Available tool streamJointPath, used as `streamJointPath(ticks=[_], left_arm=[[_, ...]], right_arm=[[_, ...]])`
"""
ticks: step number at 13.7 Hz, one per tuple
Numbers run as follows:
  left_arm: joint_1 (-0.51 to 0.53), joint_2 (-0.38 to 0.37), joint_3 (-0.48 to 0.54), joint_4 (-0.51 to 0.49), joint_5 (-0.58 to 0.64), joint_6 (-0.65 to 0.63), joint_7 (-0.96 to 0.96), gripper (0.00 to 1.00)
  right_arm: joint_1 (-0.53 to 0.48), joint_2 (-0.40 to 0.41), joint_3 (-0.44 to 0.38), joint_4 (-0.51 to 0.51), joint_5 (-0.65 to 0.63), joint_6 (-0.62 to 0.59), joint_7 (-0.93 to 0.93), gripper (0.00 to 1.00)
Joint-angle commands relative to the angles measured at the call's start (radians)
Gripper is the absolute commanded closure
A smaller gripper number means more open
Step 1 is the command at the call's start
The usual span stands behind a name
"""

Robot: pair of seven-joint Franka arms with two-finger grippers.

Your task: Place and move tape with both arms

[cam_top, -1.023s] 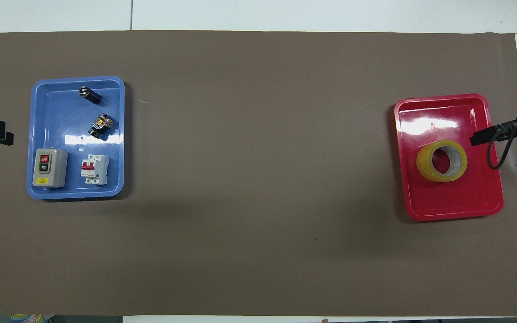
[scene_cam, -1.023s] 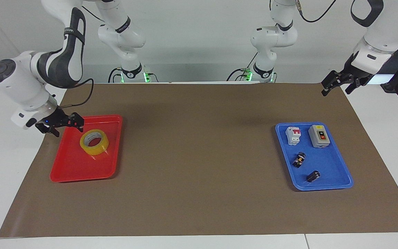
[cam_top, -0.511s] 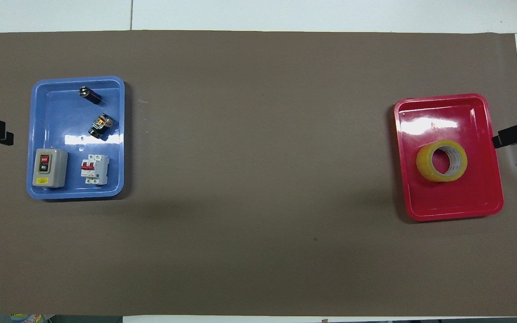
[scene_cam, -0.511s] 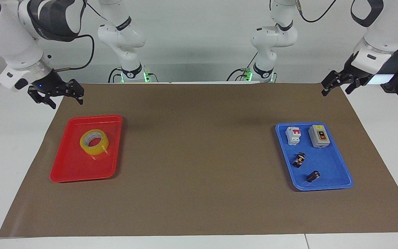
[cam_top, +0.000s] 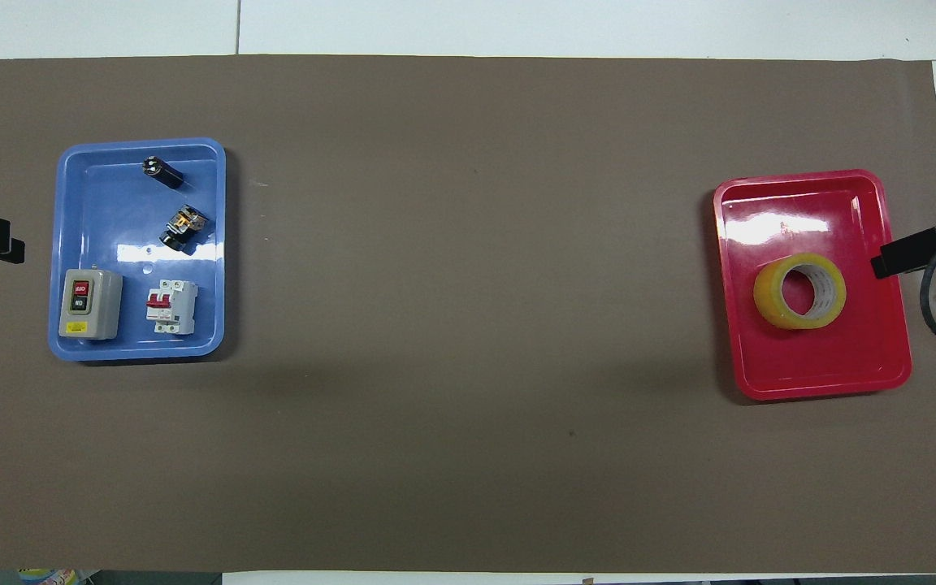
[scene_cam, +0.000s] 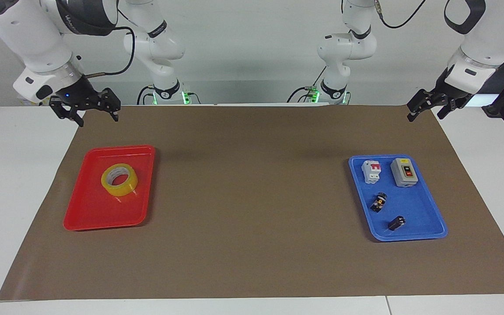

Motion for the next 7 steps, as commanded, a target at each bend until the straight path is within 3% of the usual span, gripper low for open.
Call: streamJointPath(ticks=[1, 7], left_arm=[[0.005, -0.019, -0.003, -0.015, 0.021, -0.007, 0.01, 0.0], [0.005, -0.021, -0.003, -0.015, 0.021, -0.007, 0.01, 0.0]], right_arm=[[0.005, 0.024, -0.024, 0.037, -0.004, -0.021, 0.026, 0.0], [0.051, 0.022, -0.014, 0.022, -0.044, 0.001, 0.035, 0.0]])
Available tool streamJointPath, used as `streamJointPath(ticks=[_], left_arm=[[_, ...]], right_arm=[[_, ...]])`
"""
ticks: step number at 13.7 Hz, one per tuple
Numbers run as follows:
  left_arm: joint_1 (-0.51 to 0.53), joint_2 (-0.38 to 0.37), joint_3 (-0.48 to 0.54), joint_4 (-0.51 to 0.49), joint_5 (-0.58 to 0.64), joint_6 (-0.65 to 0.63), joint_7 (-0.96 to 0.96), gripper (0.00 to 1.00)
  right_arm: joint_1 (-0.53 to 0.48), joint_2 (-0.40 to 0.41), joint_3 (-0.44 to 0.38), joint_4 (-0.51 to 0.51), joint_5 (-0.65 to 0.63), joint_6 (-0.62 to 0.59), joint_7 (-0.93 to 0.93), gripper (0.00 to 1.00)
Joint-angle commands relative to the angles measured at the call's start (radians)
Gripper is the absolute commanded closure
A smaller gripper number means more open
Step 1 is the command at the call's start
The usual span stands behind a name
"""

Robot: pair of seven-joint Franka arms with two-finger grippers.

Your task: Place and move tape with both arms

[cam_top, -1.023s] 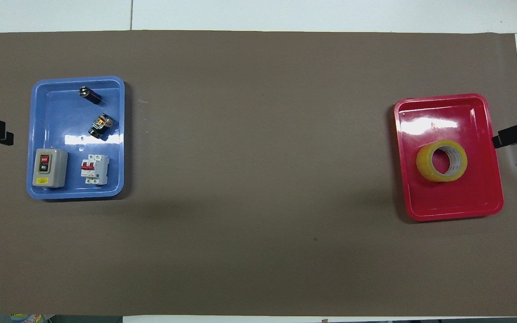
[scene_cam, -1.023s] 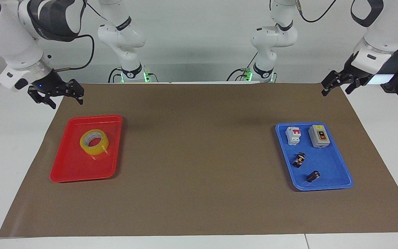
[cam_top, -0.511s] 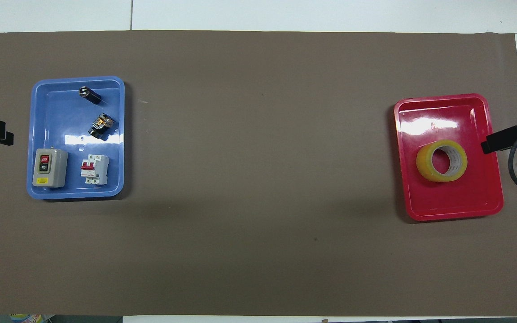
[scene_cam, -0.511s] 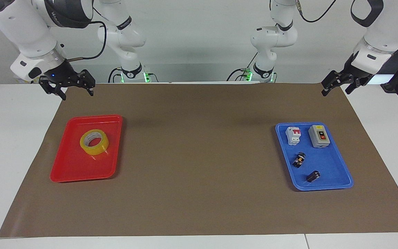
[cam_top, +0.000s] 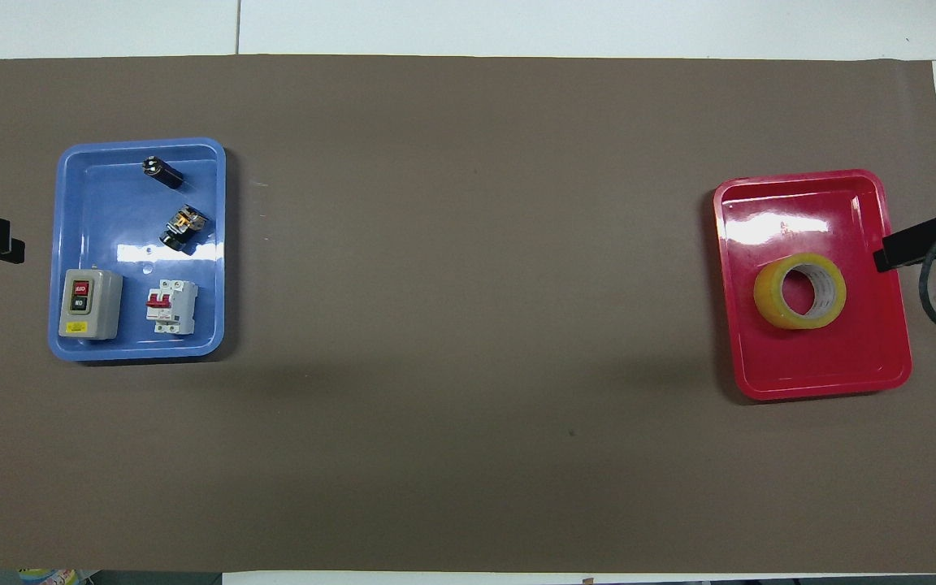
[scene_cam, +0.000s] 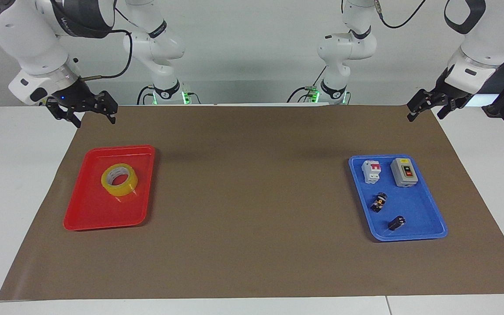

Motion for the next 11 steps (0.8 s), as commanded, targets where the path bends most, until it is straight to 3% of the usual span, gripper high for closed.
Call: streamJointPath(ticks=[1, 5, 11], left_arm=[[0.005, -0.021, -0.003, -0.015, 0.021, -0.005, 0.01, 0.0], [0.005, -0.019, -0.003, -0.015, 0.021, -0.007, 0.01, 0.0], [0.005, -0.019, -0.003, -0.015, 0.021, -0.005, 0.01, 0.0]], right_arm=[[0.015, 0.003, 0.003, 0.017, -0.028, 0.003, 0.015, 0.0], [0.0, 0.001, 0.0, 0.011, -0.009, 0.06, 0.015, 0.0], [-0.011, 0.001, -0.005, 0.038, 0.021, 0.009, 0.018, 0.0]])
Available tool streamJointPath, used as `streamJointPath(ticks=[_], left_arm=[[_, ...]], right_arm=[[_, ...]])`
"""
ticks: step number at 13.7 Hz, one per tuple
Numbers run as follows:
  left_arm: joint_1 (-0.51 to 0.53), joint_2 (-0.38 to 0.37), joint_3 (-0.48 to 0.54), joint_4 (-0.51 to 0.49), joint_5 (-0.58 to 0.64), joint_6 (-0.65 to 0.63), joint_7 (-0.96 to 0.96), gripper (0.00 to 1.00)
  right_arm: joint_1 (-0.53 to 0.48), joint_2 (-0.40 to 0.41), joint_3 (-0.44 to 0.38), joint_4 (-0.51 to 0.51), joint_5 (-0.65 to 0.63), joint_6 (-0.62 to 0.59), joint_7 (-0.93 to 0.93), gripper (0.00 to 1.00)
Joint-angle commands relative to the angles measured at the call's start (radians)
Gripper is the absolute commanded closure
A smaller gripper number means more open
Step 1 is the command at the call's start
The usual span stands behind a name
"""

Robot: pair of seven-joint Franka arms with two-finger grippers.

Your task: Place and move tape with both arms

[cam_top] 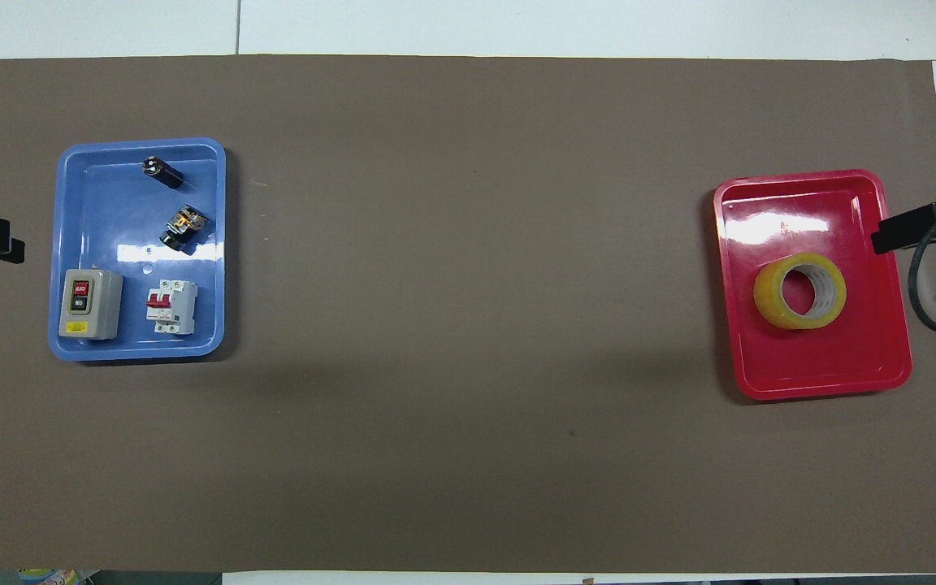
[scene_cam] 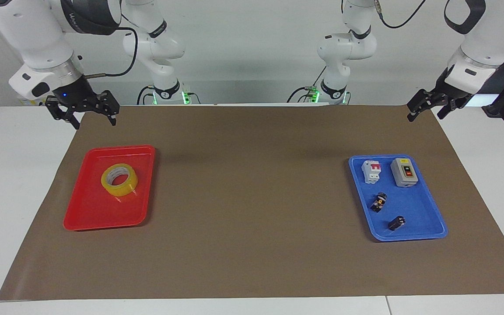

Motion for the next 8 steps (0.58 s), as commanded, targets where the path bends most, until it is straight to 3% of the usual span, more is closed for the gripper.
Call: streamJointPath(ticks=[1, 8], left_arm=[[0.005, -0.021, -0.003, -0.015, 0.021, -0.007, 0.01, 0.0], [0.005, -0.019, -0.003, -0.015, 0.021, -0.007, 0.01, 0.0]], right_arm=[[-0.024, 0.006, -0.003, 0.022, 0.053, -0.018, 0.024, 0.0], [-0.009, -0.002, -0.003, 0.002, 0.042, 0.002, 0.028, 0.0]])
